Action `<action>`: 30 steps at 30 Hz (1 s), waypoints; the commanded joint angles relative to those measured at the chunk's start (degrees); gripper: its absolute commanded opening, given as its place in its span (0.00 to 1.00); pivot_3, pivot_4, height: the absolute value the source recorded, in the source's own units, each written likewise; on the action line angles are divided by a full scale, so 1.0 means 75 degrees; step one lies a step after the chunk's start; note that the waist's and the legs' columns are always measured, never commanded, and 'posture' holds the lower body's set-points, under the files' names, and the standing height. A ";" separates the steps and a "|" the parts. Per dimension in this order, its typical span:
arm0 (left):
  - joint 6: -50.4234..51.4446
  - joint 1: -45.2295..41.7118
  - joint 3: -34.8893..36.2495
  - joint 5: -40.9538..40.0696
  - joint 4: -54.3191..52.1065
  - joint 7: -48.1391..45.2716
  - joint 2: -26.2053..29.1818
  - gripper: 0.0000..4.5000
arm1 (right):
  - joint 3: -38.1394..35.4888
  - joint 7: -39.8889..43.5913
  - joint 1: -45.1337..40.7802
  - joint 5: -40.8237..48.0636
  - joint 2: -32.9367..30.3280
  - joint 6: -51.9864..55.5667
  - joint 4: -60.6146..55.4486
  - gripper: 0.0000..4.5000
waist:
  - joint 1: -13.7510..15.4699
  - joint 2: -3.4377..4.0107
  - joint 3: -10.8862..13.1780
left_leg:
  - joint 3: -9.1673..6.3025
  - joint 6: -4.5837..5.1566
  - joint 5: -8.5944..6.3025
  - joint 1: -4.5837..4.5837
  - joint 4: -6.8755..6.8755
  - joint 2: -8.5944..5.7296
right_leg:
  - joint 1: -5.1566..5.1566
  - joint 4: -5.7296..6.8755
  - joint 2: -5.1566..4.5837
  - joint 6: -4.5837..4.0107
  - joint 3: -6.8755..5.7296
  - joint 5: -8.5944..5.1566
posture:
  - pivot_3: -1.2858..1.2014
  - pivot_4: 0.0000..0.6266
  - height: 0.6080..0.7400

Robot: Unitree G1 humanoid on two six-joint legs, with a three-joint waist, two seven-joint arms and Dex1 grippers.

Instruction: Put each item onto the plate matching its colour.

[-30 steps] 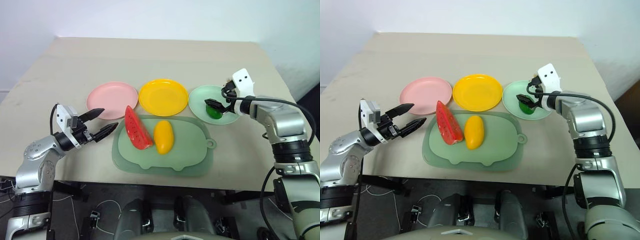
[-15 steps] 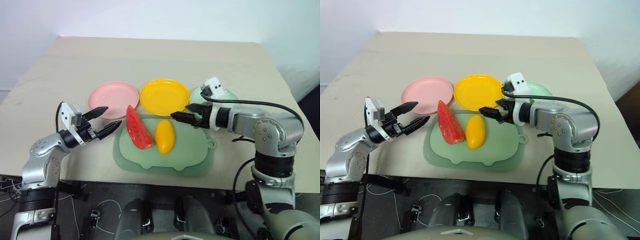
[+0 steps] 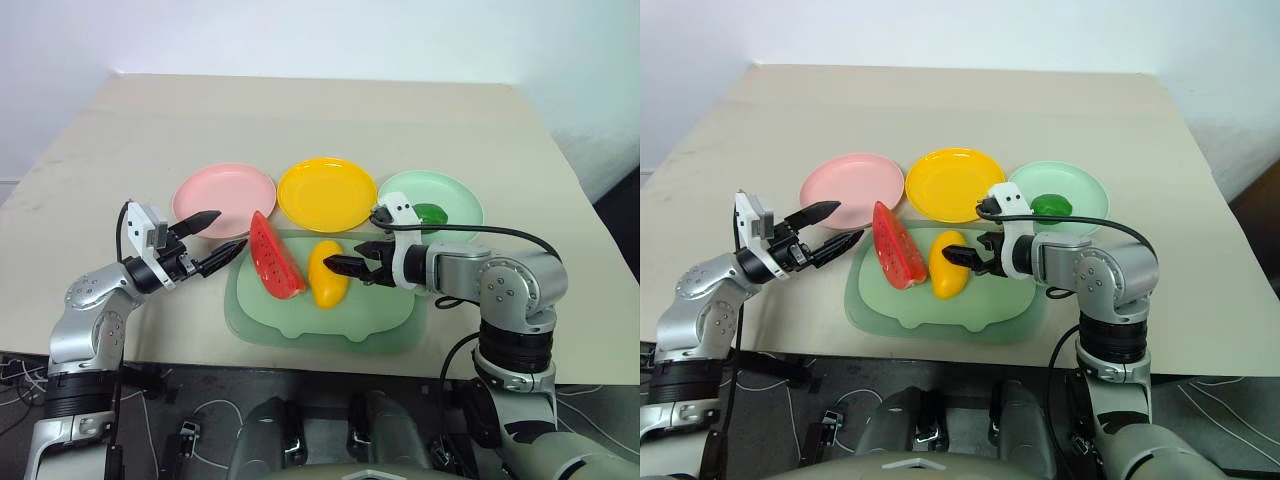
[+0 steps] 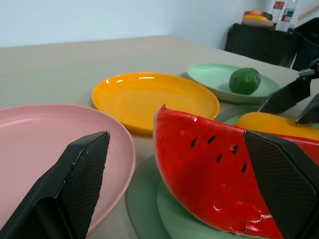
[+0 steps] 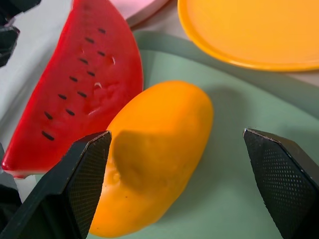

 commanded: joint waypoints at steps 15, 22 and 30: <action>0.0502 0.0367 0.0235 -0.0588 -0.1172 -0.0856 0.0854 1.00 | 0.0463 -0.0110 0.0026 0.0132 0.0707 0.0177 -0.0007 1.00 | -0.0010 0.0002 -0.0001 | 0.0003 -0.0002 0.0000 -0.0001 -0.0008 0.0000 | -0.0005 -0.0005 0.0000 -0.0005 0.0001 -0.0003 | 0.52 0.24 0.67; 0.0913 0.0152 0.0193 -0.0770 -0.1334 -0.1080 0.1230 1.00 | 0.0681 -0.0082 0.0006 0.0055 0.0549 -0.0058 0.0032 1.00 | -0.0013 0.0002 -0.0001 | 0.0010 -0.0014 0.0006 0.0000 -0.0046 -0.0002 | -0.0016 -0.0024 0.0003 -0.0004 0.0002 -0.0003 | 0.52 0.24 0.67; 0.1292 -0.0029 0.0196 -0.0907 -0.1481 -0.1182 0.1364 1.00 | 0.1152 0.0141 0.0085 0.0036 0.0123 -0.0693 -0.0063 0.69 | -0.0023 0.0001 -0.0001 | 0.0012 -0.0038 0.0023 0.0003 -0.0079 -0.0003 | -0.0025 -0.0031 0.0010 0.0002 0.0002 0.0001 | 0.52 0.24 0.67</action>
